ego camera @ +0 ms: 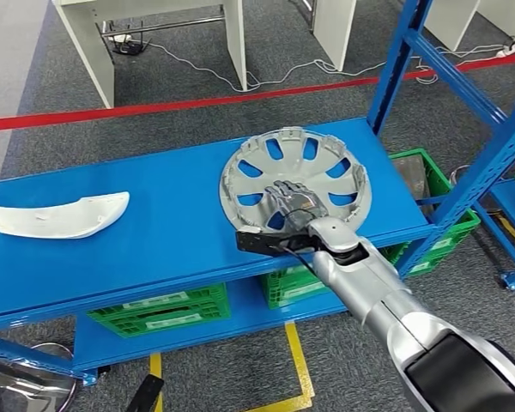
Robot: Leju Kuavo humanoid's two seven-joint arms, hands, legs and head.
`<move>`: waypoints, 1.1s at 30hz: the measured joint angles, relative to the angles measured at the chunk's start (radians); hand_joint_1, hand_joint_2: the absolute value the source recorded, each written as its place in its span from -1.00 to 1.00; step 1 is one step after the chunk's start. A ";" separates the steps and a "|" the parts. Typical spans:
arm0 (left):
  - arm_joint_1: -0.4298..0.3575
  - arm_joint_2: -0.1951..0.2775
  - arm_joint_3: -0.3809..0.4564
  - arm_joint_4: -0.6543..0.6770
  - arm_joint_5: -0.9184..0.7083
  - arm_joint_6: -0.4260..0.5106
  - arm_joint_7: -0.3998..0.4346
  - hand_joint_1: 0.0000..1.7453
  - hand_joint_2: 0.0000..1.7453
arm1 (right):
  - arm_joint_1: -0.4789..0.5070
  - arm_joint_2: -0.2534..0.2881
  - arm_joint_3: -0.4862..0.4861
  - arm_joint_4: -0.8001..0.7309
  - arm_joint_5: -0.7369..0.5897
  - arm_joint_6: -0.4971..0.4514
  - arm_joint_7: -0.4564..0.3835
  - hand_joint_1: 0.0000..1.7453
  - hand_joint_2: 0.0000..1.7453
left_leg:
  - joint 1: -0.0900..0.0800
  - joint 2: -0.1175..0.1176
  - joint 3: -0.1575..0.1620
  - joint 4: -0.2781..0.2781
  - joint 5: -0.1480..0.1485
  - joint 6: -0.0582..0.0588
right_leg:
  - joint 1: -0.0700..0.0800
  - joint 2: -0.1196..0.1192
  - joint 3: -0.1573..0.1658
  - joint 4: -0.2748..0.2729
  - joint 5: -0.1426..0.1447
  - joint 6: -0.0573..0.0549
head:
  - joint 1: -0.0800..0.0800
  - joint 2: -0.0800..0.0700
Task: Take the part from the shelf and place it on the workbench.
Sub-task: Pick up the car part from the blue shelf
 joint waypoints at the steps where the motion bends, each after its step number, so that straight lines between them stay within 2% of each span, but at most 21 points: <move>1: 0.000 0.000 0.000 0.000 0.000 0.000 0.001 -1.00 -1.00 | -0.001 0.000 0.000 0.002 0.000 0.010 0.001 -1.00 1.00 | 0.001 0.000 -0.026 0.060 -0.029 -0.004 | 0.000 -0.001 0.003 0.000 -0.002 -0.003 | -0.001 0.000; 3: 0.003 0.000 0.000 0.000 0.000 0.004 0.007 -1.00 -1.00 | -0.006 0.000 0.000 0.012 0.000 0.051 0.008 -1.00 1.00 | 0.004 0.000 -0.087 0.185 -0.073 -0.010 | 0.000 -0.001 0.006 0.000 -0.005 -0.007 | -0.002 0.000; 4: 0.004 0.000 0.000 0.000 0.000 0.008 0.011 -1.00 -1.00 | -0.013 0.000 0.001 0.022 0.001 0.083 0.012 -1.00 1.00 | 0.005 0.000 -0.103 0.213 -0.071 -0.011 | 0.000 0.001 0.008 0.000 -0.006 -0.007 | -0.002 0.000; 5: 0.005 0.001 0.000 0.000 0.000 0.013 0.016 -1.00 -1.00 | -0.025 -0.001 0.003 0.035 0.001 0.121 0.015 -1.00 1.00 | 0.006 0.000 -0.102 0.203 -0.049 -0.011 | 0.000 0.002 0.011 0.000 -0.007 -0.007 | -0.003 0.000; 6: 0.005 0.001 0.000 0.000 0.000 0.019 0.020 -1.00 -1.00 | -0.038 -0.003 0.006 0.050 0.001 0.160 0.015 -1.00 1.00 | 0.007 0.000 -0.083 0.156 -0.013 -0.009 | 0.000 0.004 0.016 0.000 -0.009 -0.006 | -0.003 0.000; 7: 0.004 0.001 0.000 0.000 -0.001 0.026 0.025 -1.00 -1.00 | -0.053 -0.006 0.009 0.065 0.000 0.196 0.012 -1.00 1.00 | 0.007 0.000 -0.054 0.087 0.027 -0.007 | 0.000 0.005 0.020 0.001 -0.011 -0.004 | -0.003 0.000; 8: 0.003 0.001 0.000 0.000 -0.002 0.031 0.029 -1.00 -1.00 | -0.067 -0.012 0.013 0.080 -0.003 0.223 0.008 -1.00 1.00 | 0.007 0.000 -0.025 0.022 0.054 -0.004 | 0.002 0.005 0.023 0.001 -0.013 0.000 | -0.003 0.000; 9: 0.001 0.001 0.000 0.001 -0.003 0.035 0.033 -1.00 -1.00 | -0.078 -0.021 0.015 0.093 -0.006 0.240 0.004 -1.00 1.00 | 0.006 0.000 -0.003 -0.026 0.067 0.000 | 0.003 0.005 0.023 0.001 -0.014 0.004 | -0.003 0.000; 10: 0.001 0.001 0.000 0.001 -0.004 0.039 0.036 -1.00 -1.00 | -0.088 -0.030 0.017 0.106 -0.011 0.249 0.002 -1.00 1.00 | 0.004 -0.001 0.007 -0.051 0.069 0.004 | 0.005 0.004 0.023 0.001 -0.014 0.009 | -0.003 0.000; 13: 0.002 -0.001 0.000 0.001 -0.008 0.049 0.046 -1.00 -1.00 | -0.104 -0.059 0.019 0.136 -0.022 0.254 0.016 -1.00 1.00 | 0.004 -0.001 0.014 -0.065 0.066 0.023 | 0.005 0.003 0.022 -0.001 -0.015 0.026 | -0.002 0.000; 14: 0.001 -0.002 0.000 0.001 -0.010 0.052 0.048 -1.00 -1.00 | -0.107 -0.069 0.020 0.145 -0.023 0.251 0.025 -1.00 1.00 | 0.005 -0.001 0.016 -0.068 0.068 0.030 | 0.005 0.002 0.016 0.011 -0.025 0.031 | -0.002 0.000; 16: -0.002 -0.004 -0.001 0.001 -0.013 0.057 0.053 -1.00 -1.00 | -0.108 -0.090 0.023 0.160 -0.023 0.244 0.039 -1.00 1.00 | 0.007 0.000 0.018 -0.073 0.071 0.041 | 0.004 0.002 -0.027 0.096 -0.073 0.039 | 0.001 0.000; 18: 0.000 -0.005 -0.001 0.001 -0.014 0.063 0.057 -1.00 -1.00 | -0.107 -0.106 0.026 0.173 -0.023 0.243 0.042 -0.99 1.00 | 0.005 0.000 0.015 -0.072 0.072 0.047 | 0.004 0.002 -0.091 0.227 -0.129 0.041 | 0.003 0.000; 19: 0.001 -0.005 -0.001 0.001 -0.014 0.065 0.058 -1.00 -1.00 | -0.107 -0.112 0.026 0.177 -0.025 0.247 0.037 -0.49 1.00 | 0.003 0.000 0.015 -0.072 0.073 0.048 | 0.004 0.002 -0.110 0.266 -0.138 0.040 | 0.002 0.000; 20: 0.001 -0.005 -0.001 0.001 -0.015 0.066 0.058 -1.00 -1.00 | -0.109 -0.116 0.027 0.179 -0.028 0.255 0.029 0.01 1.00 | 0.002 0.000 0.015 -0.072 0.073 0.049 | 0.005 0.002 -0.111 0.269 -0.129 0.038 | 0.003 0.000; 21: 0.001 -0.006 -0.001 0.001 -0.015 0.068 0.059 -1.00 -1.00 | -0.111 -0.119 0.027 0.181 -0.031 0.266 0.019 0.51 1.00 | -0.001 0.000 0.016 -0.072 0.073 0.049 | 0.006 0.001 -0.089 0.231 -0.104 0.033 | 0.003 0.000; 22: 0.001 -0.006 -0.001 0.001 -0.015 0.070 0.059 -1.00 -1.00 | -0.115 -0.123 0.028 0.183 -0.036 0.279 0.008 1.00 1.00 | -0.002 0.000 0.017 -0.072 0.073 0.049 | 0.008 0.001 -0.052 0.166 -0.072 0.025 | 0.003 0.000; 24: 0.001 -0.008 -0.001 0.001 -0.015 0.074 0.059 -1.00 -1.00 | -0.122 -0.126 0.029 0.184 -0.041 0.297 -0.006 1.00 1.00 | -0.005 -0.001 0.019 -0.072 0.074 0.049 | 0.013 0.000 0.008 0.060 -0.028 0.013 | 0.003 0.000; 25: 0.001 -0.008 -0.002 0.001 -0.015 0.075 0.059 -1.00 -1.00 | -0.123 -0.127 0.030 0.184 -0.043 0.301 -0.010 1.00 1.00 | -0.005 -0.001 0.020 -0.072 0.074 0.049 | 0.014 0.000 0.021 0.038 -0.021 0.010 | 0.003 0.000; 30: 0.001 -0.008 -0.002 0.001 -0.015 0.075 0.059 -1.00 -1.00 | -0.124 -0.127 0.030 0.184 -0.043 0.301 -0.010 1.00 1.00 | -0.005 -0.001 0.020 -0.072 0.074 0.049 | 0.015 0.000 0.024 0.033 -0.020 0.008 | 0.003 0.000; 33: 0.000 -0.012 -0.002 0.001 -0.015 0.078 0.058 -1.00 -1.00 | -0.126 -0.127 0.032 0.184 -0.046 0.302 -0.018 1.00 1.00 | -0.005 0.000 0.019 -0.071 0.074 0.045 | 0.020 -0.006 0.043 -0.001 -0.026 0.000 | 0.002 0.000</move>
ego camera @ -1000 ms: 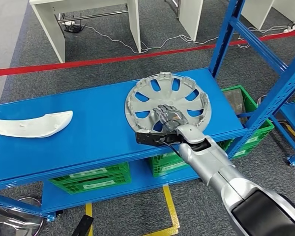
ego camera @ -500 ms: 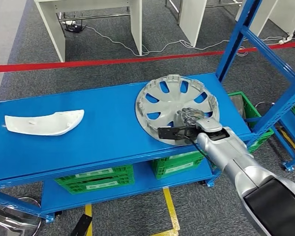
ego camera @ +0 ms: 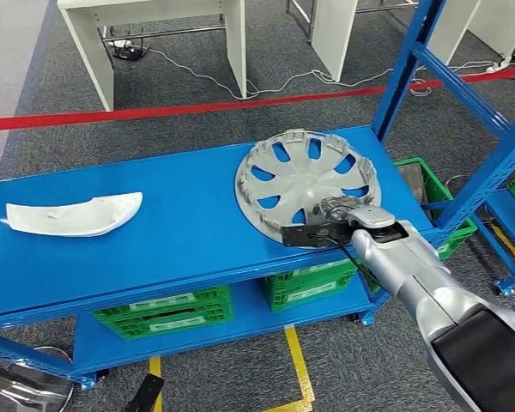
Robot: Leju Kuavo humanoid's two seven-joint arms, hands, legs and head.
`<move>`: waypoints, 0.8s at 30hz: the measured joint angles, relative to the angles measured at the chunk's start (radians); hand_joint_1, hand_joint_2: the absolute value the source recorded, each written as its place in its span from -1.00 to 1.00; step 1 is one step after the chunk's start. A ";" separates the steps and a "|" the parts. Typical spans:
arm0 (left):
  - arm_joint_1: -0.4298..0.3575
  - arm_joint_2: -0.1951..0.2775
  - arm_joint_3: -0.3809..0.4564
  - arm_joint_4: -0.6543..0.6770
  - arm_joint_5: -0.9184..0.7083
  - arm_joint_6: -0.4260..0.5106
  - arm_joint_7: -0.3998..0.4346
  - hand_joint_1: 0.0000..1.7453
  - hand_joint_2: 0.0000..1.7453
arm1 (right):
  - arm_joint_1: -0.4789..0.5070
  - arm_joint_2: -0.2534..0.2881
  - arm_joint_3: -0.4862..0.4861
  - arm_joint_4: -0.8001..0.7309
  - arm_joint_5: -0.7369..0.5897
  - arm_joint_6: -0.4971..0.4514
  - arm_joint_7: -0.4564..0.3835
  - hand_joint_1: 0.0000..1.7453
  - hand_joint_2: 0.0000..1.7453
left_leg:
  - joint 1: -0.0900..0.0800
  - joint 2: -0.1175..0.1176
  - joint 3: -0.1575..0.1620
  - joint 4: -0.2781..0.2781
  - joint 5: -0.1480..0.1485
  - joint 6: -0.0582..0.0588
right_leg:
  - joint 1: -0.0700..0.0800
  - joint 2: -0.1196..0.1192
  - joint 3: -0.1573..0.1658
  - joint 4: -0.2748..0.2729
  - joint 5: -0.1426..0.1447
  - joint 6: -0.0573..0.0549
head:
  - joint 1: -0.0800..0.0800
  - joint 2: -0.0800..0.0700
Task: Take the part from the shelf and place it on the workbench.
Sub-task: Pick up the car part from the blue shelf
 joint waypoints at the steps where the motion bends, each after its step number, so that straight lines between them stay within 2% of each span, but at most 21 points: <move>1: -0.001 -0.001 0.000 0.000 0.000 0.002 0.000 -1.00 -1.00 | 0.000 0.000 0.002 0.000 -0.002 0.000 -0.004 1.00 1.00 | 0.000 0.000 -0.001 0.000 0.000 -0.004 | 0.002 -0.002 0.005 -0.010 -0.002 -0.002 | 0.000 0.000; 2: -0.002 -0.002 0.000 0.000 0.000 0.005 -0.001 -1.00 -1.00 | 0.001 -0.001 0.005 0.000 -0.004 -0.002 -0.008 1.00 1.00 | -0.001 0.000 -0.002 0.003 -0.002 -0.012 | 0.000 -0.003 0.011 -0.019 0.002 -0.003 | 0.000 0.000; 3: -0.001 -0.002 0.000 0.000 0.009 0.003 -0.014 -1.00 -1.00 | 0.004 -0.001 0.013 -0.001 -0.008 -0.015 -0.013 1.00 1.00 | 0.004 0.001 -0.034 0.076 -0.038 -0.027 | -0.004 -0.004 0.014 -0.025 0.008 -0.004 | -0.001 0.000; 4: 0.001 -0.001 0.001 0.000 0.020 -0.003 -0.032 -1.00 -1.00 | 0.008 -0.002 0.021 -0.005 -0.013 -0.035 -0.015 1.00 1.00 | 0.009 0.001 -0.058 0.134 -0.062 -0.040 | -0.009 -0.004 0.015 -0.029 0.012 -0.006 | -0.003 0.000; 5: 0.003 0.001 0.001 0.000 0.033 -0.012 -0.052 -1.00 -0.50 | 0.013 -0.002 0.029 -0.010 -0.018 -0.058 -0.016 1.00 1.00 | 0.015 0.001 -0.071 0.171 -0.074 -0.054 | -0.015 -0.004 0.017 -0.032 0.015 -0.006 | -0.005 0.000; 6: 0.005 0.004 0.002 0.000 0.046 -0.024 -0.075 -1.00 0.00 | 0.018 -0.002 0.036 -0.017 -0.023 -0.083 -0.017 1.00 1.00 | 0.023 0.001 -0.072 0.182 -0.074 -0.064 | -0.019 -0.004 0.017 -0.029 0.013 -0.004 | -0.006 0.000; 7: 0.005 0.005 0.003 0.000 0.053 -0.036 -0.087 -1.00 0.50 | 0.021 -0.002 0.038 -0.025 -0.026 -0.099 -0.013 1.00 1.00 | 0.026 0.001 -0.037 0.112 -0.043 -0.068 | -0.020 -0.003 0.016 -0.025 0.011 0.001 | -0.007 0.000; 8: 0.005 0.006 0.004 0.001 0.058 -0.045 -0.097 -1.00 1.00 | 0.023 -0.002 0.040 -0.033 -0.029 -0.113 -0.010 1.00 1.00 | 0.027 -0.001 -0.010 0.055 -0.023 -0.066 | -0.020 -0.001 0.013 -0.020 0.009 0.007 | -0.008 0.000; 9: 0.005 0.007 0.004 0.001 0.061 -0.054 -0.105 -1.00 1.00 | 0.025 -0.002 0.041 -0.042 -0.033 -0.126 -0.007 1.00 1.00 | 0.026 -0.002 0.005 0.020 -0.016 -0.060 | -0.019 0.001 0.009 -0.016 0.008 0.014 | -0.008 0.000; 10: 0.005 0.008 0.004 0.001 0.063 -0.063 -0.114 -1.00 1.00 | 0.030 -0.002 0.042 -0.052 -0.039 -0.140 -0.006 1.00 1.00 | 0.023 -0.004 0.007 0.009 -0.018 -0.052 | -0.019 0.002 0.006 -0.015 0.009 0.020 | -0.010 0.000; 12: 0.006 0.009 0.005 0.001 0.065 -0.072 -0.129 -1.00 1.00 | 0.045 -0.002 0.043 -0.077 -0.057 -0.169 -0.015 1.00 1.00 | 0.020 -0.005 0.003 0.005 -0.014 -0.032 | -0.022 0.002 0.000 -0.018 0.011 0.032 | -0.010 0.000; 14: 0.007 0.011 0.006 0.001 0.069 -0.074 -0.143 -1.00 1.00 | 0.063 -0.002 0.041 -0.110 -0.079 -0.199 -0.036 1.00 1.00 | 0.021 -0.005 0.003 0.000 -0.009 -0.017 | -0.024 0.001 -0.018 0.009 -0.009 0.040 | -0.007 0.000; 15: 0.007 0.012 0.007 0.001 0.072 -0.075 -0.148 -1.00 1.00 | 0.072 -0.002 0.041 -0.128 -0.089 -0.212 -0.046 1.00 1.00 | 0.022 -0.004 0.003 -0.002 -0.008 -0.011 | -0.025 0.001 -0.042 0.052 -0.032 0.042 | -0.005 0.000; 17: 0.007 0.015 0.010 0.001 0.074 -0.075 -0.154 -1.00 1.00 | 0.092 -0.003 0.040 -0.167 -0.104 -0.233 -0.061 1.00 1.00 | 0.020 -0.003 0.002 -0.001 -0.009 -0.004 | -0.025 0.001 -0.113 0.191 -0.090 0.045 | -0.002 0.000; 18: 0.008 0.016 0.011 0.001 0.075 -0.075 -0.157 -1.00 1.00 | 0.104 -0.004 0.040 -0.187 -0.109 -0.239 -0.066 1.00 1.00 | 0.019 -0.002 0.002 -0.001 -0.011 -0.002 | -0.025 0.000 -0.146 0.250 -0.106 0.045 | -0.002 0.000; 19: 0.008 0.016 0.012 0.001 0.075 -0.076 -0.162 -1.00 1.00 | 0.116 -0.006 0.040 -0.207 -0.112 -0.242 -0.070 1.00 1.00 | 0.019 -0.003 0.003 -0.001 -0.013 -0.001 | -0.025 0.000 -0.166 0.280 -0.105 0.044 | -0.002 0.000; 20: 0.008 0.017 0.012 0.001 0.077 -0.080 -0.170 -1.00 1.00 | 0.127 -0.009 0.040 -0.228 -0.115 -0.244 -0.073 1.00 1.00 | 0.018 -0.004 0.004 -0.001 -0.014 -0.001 | -0.025 0.000 -0.167 0.269 -0.085 0.042 | -0.002 0.000; 21: 0.008 0.018 0.013 0.001 0.081 -0.083 -0.178 -1.00 1.00 | 0.136 -0.013 0.040 -0.249 -0.116 -0.244 -0.075 1.00 1.00 | 0.018 -0.006 0.007 0.000 -0.017 -0.002 | -0.024 0.000 -0.148 0.219 -0.048 0.038 | -0.002 0.000; 22: 0.008 0.018 0.014 0.001 0.086 -0.085 -0.185 -1.00 1.00 | 0.144 -0.018 0.040 -0.273 -0.118 -0.245 -0.076 1.00 1.00 | 0.018 -0.007 0.009 0.000 -0.020 -0.005 | -0.023 0.000 -0.119 0.148 -0.008 0.033 | -0.002 0.000; 23: 0.008 0.018 0.016 0.001 0.091 -0.082 -0.188 -1.00 1.00 | 0.149 -0.023 0.040 -0.295 -0.120 -0.247 -0.077 1.00 1.00 | 0.015 -0.008 0.009 0.002 -0.023 -0.009 | -0.022 0.000 -0.088 0.081 0.021 0.029 | -0.002 0.000; 24: 0.008 0.018 0.018 0.001 0.095 -0.073 -0.187 -1.00 1.00 | 0.154 -0.027 0.040 -0.318 -0.123 -0.250 -0.077 1.00 1.00 | 0.014 -0.009 0.008 0.003 -0.026 -0.014 | -0.020 0.000 -0.063 0.030 0.036 0.026 | -0.002 0.000</move>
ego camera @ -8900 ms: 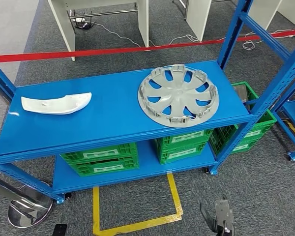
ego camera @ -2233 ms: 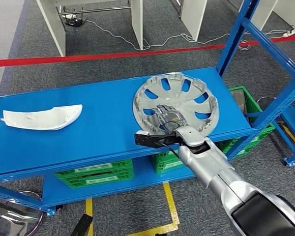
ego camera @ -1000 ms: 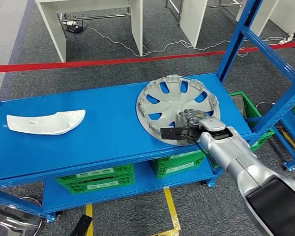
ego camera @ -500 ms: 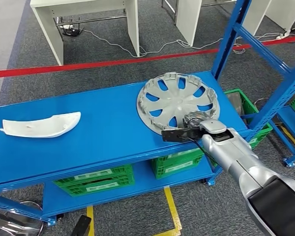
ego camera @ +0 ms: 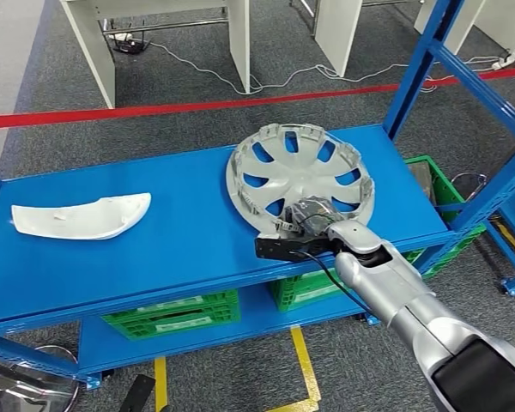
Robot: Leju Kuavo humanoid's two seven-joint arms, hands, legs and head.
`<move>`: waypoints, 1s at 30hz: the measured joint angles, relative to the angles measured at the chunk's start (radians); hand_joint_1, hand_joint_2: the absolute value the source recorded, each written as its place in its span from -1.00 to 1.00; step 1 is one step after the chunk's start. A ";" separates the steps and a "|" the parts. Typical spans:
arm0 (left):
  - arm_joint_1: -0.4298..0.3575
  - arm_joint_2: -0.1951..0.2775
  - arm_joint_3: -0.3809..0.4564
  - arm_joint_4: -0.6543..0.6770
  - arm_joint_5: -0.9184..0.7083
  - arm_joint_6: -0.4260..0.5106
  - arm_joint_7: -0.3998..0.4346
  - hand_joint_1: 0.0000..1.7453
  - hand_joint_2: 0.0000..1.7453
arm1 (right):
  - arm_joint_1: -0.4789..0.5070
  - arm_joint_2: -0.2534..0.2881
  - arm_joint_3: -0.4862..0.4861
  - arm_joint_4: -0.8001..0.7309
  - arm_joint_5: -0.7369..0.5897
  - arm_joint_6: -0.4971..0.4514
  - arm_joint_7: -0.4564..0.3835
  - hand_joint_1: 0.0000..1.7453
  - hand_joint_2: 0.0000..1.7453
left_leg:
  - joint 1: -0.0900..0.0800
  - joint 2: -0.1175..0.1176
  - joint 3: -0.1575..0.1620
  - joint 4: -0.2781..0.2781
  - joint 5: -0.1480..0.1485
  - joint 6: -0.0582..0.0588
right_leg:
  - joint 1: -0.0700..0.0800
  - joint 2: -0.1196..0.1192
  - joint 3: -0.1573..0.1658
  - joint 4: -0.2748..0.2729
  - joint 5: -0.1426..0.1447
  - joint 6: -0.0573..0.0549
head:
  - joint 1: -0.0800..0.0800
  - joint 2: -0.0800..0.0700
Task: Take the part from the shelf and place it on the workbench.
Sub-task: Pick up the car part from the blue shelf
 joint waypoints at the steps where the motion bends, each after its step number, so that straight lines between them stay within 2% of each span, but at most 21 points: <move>1: 0.000 0.000 0.003 0.000 0.003 0.010 0.004 -1.00 1.00 | 0.005 -0.004 0.000 -0.023 -0.002 -0.004 0.000 1.00 1.00 | -0.001 0.000 -0.002 0.001 -0.001 -0.005 | 0.002 0.001 0.013 -0.026 0.002 -0.002 | -0.001 0.000; 3: 0.000 0.000 0.009 0.000 0.005 0.027 0.014 -1.00 1.00 | 0.017 -0.010 0.000 -0.063 -0.003 -0.011 0.000 1.00 1.00 | -0.001 0.000 -0.004 0.000 -0.001 -0.015 | 0.003 0.002 0.019 -0.034 -0.005 -0.006 | -0.001 0.000; 5: 0.001 0.001 0.013 0.000 0.006 0.035 0.017 -1.00 1.00 | 0.025 -0.016 -0.001 -0.093 -0.003 -0.012 0.000 1.00 1.00 | 0.000 0.002 -0.010 0.018 -0.019 -0.026 | -0.001 0.002 0.023 -0.039 -0.005 -0.014 | -0.002 0.000; 7: 0.000 0.001 0.016 0.000 0.006 0.046 0.022 -1.00 1.00 | 0.031 -0.018 -0.001 -0.115 -0.001 -0.018 0.001 1.00 1.00 | 0.001 0.005 -0.049 0.108 -0.069 -0.034 | -0.003 0.002 0.030 -0.043 -0.007 -0.023 | -0.004 0.000; 9: 0.002 0.001 0.018 0.000 0.005 0.063 0.031 -1.00 1.00 | 0.044 -0.023 -0.001 -0.141 0.007 -0.033 0.005 1.00 1.00 | 0.001 0.005 -0.111 0.239 -0.118 -0.039 | -0.001 0.002 0.034 -0.042 -0.011 -0.029 | -0.004 0.000; 10: 0.004 0.001 0.018 0.000 0.005 0.071 0.036 -1.00 1.00 | 0.052 -0.026 -0.001 -0.158 0.015 -0.043 0.009 1.00 1.00 | 0.001 0.005 -0.131 0.276 -0.121 -0.040 | -0.001 0.002 0.037 -0.042 -0.013 -0.030 | -0.004 0.000; 11: 0.005 0.001 0.019 0.000 0.005 0.079 0.040 -1.00 1.00 | 0.061 -0.030 -0.001 -0.179 0.025 -0.054 0.017 1.00 1.00 | 0.001 0.005 -0.136 0.277 -0.105 -0.041 | 0.000 0.003 0.039 -0.042 -0.015 -0.030 | -0.004 0.000; 12: 0.007 0.002 0.020 0.000 0.005 0.085 0.043 -1.00 1.00 | 0.070 -0.034 -0.001 -0.204 0.036 -0.066 0.027 1.00 1.00 | 0.001 0.005 -0.122 0.239 -0.071 -0.039 | 0.000 0.004 0.043 -0.041 -0.017 -0.030 | -0.004 0.000; 13: 0.007 0.002 0.021 0.000 0.006 0.089 0.045 -1.00 1.00 | 0.078 -0.038 -0.002 -0.231 0.048 -0.078 0.037 1.00 1.00 | 0.001 0.005 -0.097 0.174 -0.028 -0.036 | 0.000 0.006 0.046 -0.040 -0.020 -0.028 | -0.004 0.000; 14: 0.007 0.002 0.022 0.000 0.006 0.092 0.046 -1.00 1.00 | 0.085 -0.043 -0.002 -0.257 0.057 -0.089 0.046 1.00 1.00 | 0.000 0.005 -0.069 0.110 0.004 -0.032 | 0.002 0.007 0.048 -0.039 -0.023 -0.026 | -0.004 0.000; 15: 0.007 0.002 0.023 0.000 0.007 0.095 0.046 -1.00 1.00 | 0.089 -0.047 -0.003 -0.279 0.063 -0.097 0.052 1.00 1.00 | -0.002 0.005 -0.046 0.055 0.023 -0.027 | 0.004 0.008 0.048 -0.037 -0.025 -0.023 | -0.004 0.000; 16: 0.007 0.002 0.024 0.000 0.007 0.096 0.046 -1.00 1.00 | 0.091 -0.052 -0.005 -0.298 0.067 -0.103 0.055 1.00 1.00 | -0.003 0.005 -0.033 0.023 0.027 -0.022 | 0.006 0.009 0.047 -0.036 -0.026 -0.019 | -0.003 0.000; 19: 0.009 0.002 0.026 0.000 0.007 0.097 0.047 -1.00 1.00 | 0.100 -0.065 -0.009 -0.340 0.071 -0.108 0.056 1.00 1.00 | -0.002 0.004 -0.027 0.002 0.020 -0.009 | 0.006 0.008 0.039 -0.035 -0.028 -0.005 | -0.002 0.000; 20: 0.010 0.001 0.027 0.000 0.007 0.097 0.047 -1.00 1.00 | 0.102 -0.069 -0.011 -0.349 0.071 -0.108 0.056 1.00 1.00 | 0.000 0.004 -0.025 -0.001 0.022 -0.004 | 0.005 0.007 0.033 -0.024 -0.037 0.000 | -0.002 0.000; 22: 0.009 0.000 0.027 0.000 0.007 0.097 0.048 -1.00 1.00 | 0.107 -0.076 -0.014 -0.365 0.077 -0.112 0.057 1.00 1.00 | 0.003 0.005 -0.022 -0.006 0.024 0.006 | 0.003 0.006 -0.008 0.057 -0.083 0.008 | 0.001 0.000; 24: 0.009 -0.001 0.028 0.000 0.007 0.099 0.049 -1.00 1.00 | 0.120 -0.082 -0.016 -0.385 0.099 -0.138 0.062 1.00 1.00 | 0.003 0.005 -0.022 -0.005 0.023 0.011 | 0.001 0.005 -0.073 0.190 -0.137 0.014 | 0.002 0.000; 25: 0.009 -0.001 0.029 0.000 0.007 0.100 0.050 -1.00 1.00 | 0.133 -0.084 -0.019 -0.399 0.119 -0.163 0.066 1.00 1.00 | 0.003 0.004 -0.022 -0.005 0.023 0.011 | -0.001 0.005 -0.097 0.235 -0.146 0.017 | 0.002 0.000; 26: 0.010 -0.002 0.031 0.000 0.007 0.102 0.050 -1.00 1.00 | 0.149 -0.085 -0.024 -0.419 0.142 -0.194 0.070 1.00 1.00 | 0.003 0.003 -0.021 -0.004 0.021 0.011 | -0.002 0.005 -0.106 0.245 -0.137 0.018 | 0.002 0.000; 27: 0.010 -0.003 0.032 0.000 0.007 0.104 0.051 -1.00 1.00 | 0.168 -0.086 -0.033 -0.444 0.167 -0.230 0.072 1.00 1.00 | 0.003 0.001 -0.020 -0.003 0.020 0.010 | -0.004 0.004 -0.094 0.214 -0.110 0.018 | 0.003 0.000; 28: 0.011 -0.004 0.033 0.000 0.007 0.108 0.051 -1.00 1.00 | 0.188 -0.086 -0.045 -0.473 0.192 -0.268 0.073 1.00 1.00 | 0.004 -0.001 -0.018 -0.002 0.017 0.007 | -0.006 0.003 -0.066 0.152 -0.073 0.018 | 0.003 0.000; 30: 0.011 -0.007 0.035 0.000 0.007 0.114 0.052 -1.00 1.00 | 0.221 -0.085 -0.070 -0.535 0.228 -0.338 0.066 1.00 1.00 | 0.001 -0.004 -0.019 0.005 0.010 -0.003 | -0.006 0.003 -0.003 0.027 -0.026 0.015 | 0.003 0.000</move>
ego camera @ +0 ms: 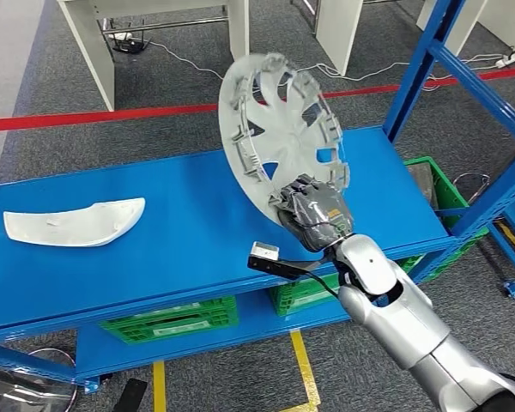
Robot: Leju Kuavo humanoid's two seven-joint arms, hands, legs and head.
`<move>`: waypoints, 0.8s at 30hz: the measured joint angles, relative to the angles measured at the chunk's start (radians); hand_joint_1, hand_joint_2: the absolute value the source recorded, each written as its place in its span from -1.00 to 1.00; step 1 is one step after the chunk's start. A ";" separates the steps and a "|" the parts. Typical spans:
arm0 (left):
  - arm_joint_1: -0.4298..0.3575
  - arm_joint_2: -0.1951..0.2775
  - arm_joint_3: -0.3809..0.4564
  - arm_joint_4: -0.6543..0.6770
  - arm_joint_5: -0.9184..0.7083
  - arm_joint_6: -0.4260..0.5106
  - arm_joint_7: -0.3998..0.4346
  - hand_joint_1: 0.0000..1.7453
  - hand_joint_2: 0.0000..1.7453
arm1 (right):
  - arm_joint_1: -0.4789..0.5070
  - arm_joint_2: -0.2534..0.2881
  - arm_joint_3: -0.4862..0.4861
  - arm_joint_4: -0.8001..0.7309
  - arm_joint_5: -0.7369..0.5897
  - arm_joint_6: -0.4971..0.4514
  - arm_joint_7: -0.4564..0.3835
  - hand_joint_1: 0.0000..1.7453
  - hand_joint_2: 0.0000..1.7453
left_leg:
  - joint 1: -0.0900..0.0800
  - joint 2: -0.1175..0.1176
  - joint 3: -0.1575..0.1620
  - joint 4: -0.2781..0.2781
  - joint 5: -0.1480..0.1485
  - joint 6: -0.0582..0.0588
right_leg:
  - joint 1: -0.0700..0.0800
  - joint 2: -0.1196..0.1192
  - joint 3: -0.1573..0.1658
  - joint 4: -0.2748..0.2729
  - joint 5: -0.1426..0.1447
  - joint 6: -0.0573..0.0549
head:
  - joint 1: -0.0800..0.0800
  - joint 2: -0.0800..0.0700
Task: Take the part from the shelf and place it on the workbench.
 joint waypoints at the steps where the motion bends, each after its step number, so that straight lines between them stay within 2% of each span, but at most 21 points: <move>1: -0.001 -0.001 0.000 0.000 0.000 0.003 0.001 -1.00 1.00 | 0.013 0.002 -0.009 -0.029 0.007 -0.025 -0.008 1.00 1.00 | -0.002 0.000 -0.002 0.003 -0.002 -0.005 | 0.001 0.001 0.018 -0.033 0.006 -0.003 | 0.000 0.000; 4: -0.001 -0.003 0.002 0.000 -0.001 0.015 0.016 -1.00 1.00 | 0.050 0.009 -0.034 -0.099 -0.012 -0.089 -0.060 1.00 1.00 | -0.003 0.001 -0.004 0.006 -0.005 -0.017 | 0.004 0.004 0.026 -0.044 -0.001 -0.021 | -0.001 0.000; 6: -0.001 -0.005 0.004 0.000 -0.001 0.029 0.035 -1.00 1.00 | 0.075 0.020 -0.053 -0.139 -0.043 -0.150 -0.113 1.00 1.00 | -0.001 0.004 -0.014 0.039 -0.033 -0.025 | 0.002 0.002 0.029 -0.047 0.001 -0.034 | -0.004 0.000; 7: -0.002 -0.006 0.005 0.000 0.000 0.034 0.041 -1.00 1.00 | 0.087 0.027 -0.060 -0.157 -0.061 -0.181 -0.140 1.00 1.00 | -0.001 0.005 -0.030 0.082 -0.062 -0.029 | 0.002 0.001 0.030 -0.048 0.001 -0.038 | -0.005 0.000; 9: -0.003 -0.008 0.007 0.000 0.001 0.044 0.053 -1.00 1.00 | 0.108 0.040 -0.073 -0.193 -0.113 -0.243 -0.199 1.00 1.00 | -0.001 0.006 -0.082 0.210 -0.128 -0.032 | 0.005 -0.002 0.031 -0.047 0.002 -0.043 | -0.006 0.000; 10: -0.003 -0.008 0.008 0.000 0.001 0.048 0.058 -1.00 1.00 | 0.117 0.045 -0.077 -0.213 -0.147 -0.268 -0.231 1.00 1.00 | -0.001 0.006 -0.103 0.262 -0.148 -0.031 | 0.007 -0.003 0.031 -0.047 0.002 -0.044 | -0.006 0.000; 11: -0.003 -0.009 0.009 0.000 0.002 0.051 0.062 -1.00 1.00 | 0.123 0.049 -0.080 -0.234 -0.184 -0.290 -0.263 1.00 1.00 | -0.001 0.006 -0.110 0.283 -0.149 -0.030 | 0.009 -0.003 0.031 -0.046 0.002 -0.045 | -0.006 0.000; 12: -0.004 -0.009 0.009 0.000 0.003 0.053 0.065 -1.00 1.00 | 0.126 0.053 -0.083 -0.255 -0.219 -0.305 -0.290 1.00 1.00 | -0.002 0.006 -0.099 0.267 -0.130 -0.026 | 0.010 -0.003 0.032 -0.045 0.002 -0.045 | -0.006 0.000; 14: -0.008 -0.009 0.011 0.000 0.003 0.054 0.067 -1.00 1.00 | 0.128 0.060 -0.088 -0.293 -0.274 -0.315 -0.330 1.00 1.00 | -0.005 0.006 -0.037 0.148 -0.065 -0.014 | 0.013 -0.001 0.034 -0.045 0.002 -0.045 | -0.006 0.000; 16: -0.014 -0.009 0.013 0.000 0.004 0.054 0.068 -1.00 1.00 | 0.128 0.064 -0.094 -0.324 -0.326 -0.313 -0.362 1.00 1.00 | -0.010 0.006 0.015 0.041 -0.026 -0.002 | 0.016 -0.001 0.032 -0.043 0.005 -0.041 | -0.005 0.000; 17: -0.017 -0.009 0.014 0.000 0.004 0.054 0.068 -1.00 1.00 | 0.128 0.065 -0.096 -0.338 -0.359 -0.309 -0.382 1.00 1.00 | -0.013 0.006 0.024 0.018 -0.023 0.001 | 0.016 -0.002 0.029 -0.043 0.007 -0.037 | -0.005 0.000; 20: -0.020 -0.011 0.015 0.000 0.003 0.055 0.068 -1.00 1.00 | 0.128 0.065 -0.099 -0.375 -0.455 -0.280 -0.441 1.00 1.00 | -0.013 0.007 0.021 0.003 -0.012 0.008 | 0.014 -0.003 0.019 -0.042 0.010 -0.019 | -0.005 0.000; 21: -0.021 -0.011 0.016 0.000 0.002 0.055 0.068 -1.00 1.00 | 0.128 0.065 -0.100 -0.387 -0.481 -0.267 -0.456 1.00 1.00 | -0.011 0.009 0.019 -0.002 -0.004 0.013 | 0.014 -0.003 0.012 -0.028 -0.008 -0.014 | -0.004 0.000; 22: -0.022 -0.012 0.016 0.000 0.001 0.055 0.068 -1.00 1.00 | 0.127 0.065 -0.102 -0.396 -0.505 -0.254 -0.467 1.00 1.00 | -0.008 0.011 0.014 -0.007 0.004 0.018 | 0.013 -0.002 -0.002 0.006 -0.039 -0.009 | -0.002 0.000; 24: -0.026 -0.014 0.017 0.000 -0.001 0.056 0.068 -1.00 1.00 | 0.126 0.065 -0.104 -0.410 -0.542 -0.233 -0.480 1.00 1.00 | -0.008 0.013 0.000 -0.008 0.017 0.024 | 0.011 -0.003 -0.042 0.126 -0.122 -0.001 | -0.001 0.000</move>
